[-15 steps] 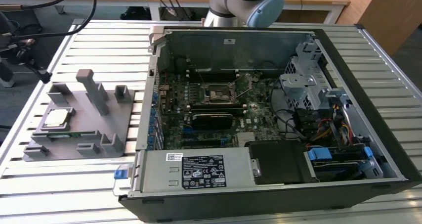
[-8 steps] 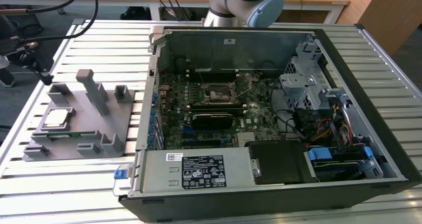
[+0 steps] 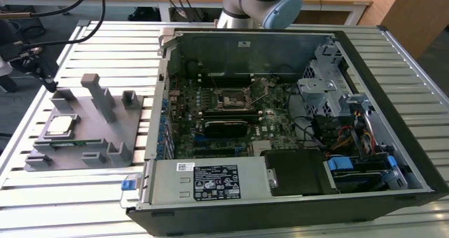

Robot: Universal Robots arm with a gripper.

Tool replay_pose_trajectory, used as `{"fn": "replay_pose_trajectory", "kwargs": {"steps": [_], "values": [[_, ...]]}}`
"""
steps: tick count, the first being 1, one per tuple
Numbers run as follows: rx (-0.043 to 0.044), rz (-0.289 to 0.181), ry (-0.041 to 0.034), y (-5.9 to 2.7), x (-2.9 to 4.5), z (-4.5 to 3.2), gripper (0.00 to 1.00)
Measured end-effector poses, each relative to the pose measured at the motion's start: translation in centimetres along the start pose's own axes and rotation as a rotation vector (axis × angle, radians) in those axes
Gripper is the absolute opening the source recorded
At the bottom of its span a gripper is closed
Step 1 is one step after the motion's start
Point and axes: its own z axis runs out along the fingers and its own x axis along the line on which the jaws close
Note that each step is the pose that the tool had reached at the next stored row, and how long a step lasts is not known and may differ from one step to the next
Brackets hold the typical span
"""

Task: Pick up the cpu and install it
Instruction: 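Pick up the cpu and move it towards the insertion slot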

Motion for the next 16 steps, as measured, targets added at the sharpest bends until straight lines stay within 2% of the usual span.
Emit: {"fn": "replay_pose_trajectory", "kwargs": {"steps": [16], "values": [[0.0000, 0.000, 0.0001, -0.03, -0.01, 0.36, 0.78]]}}
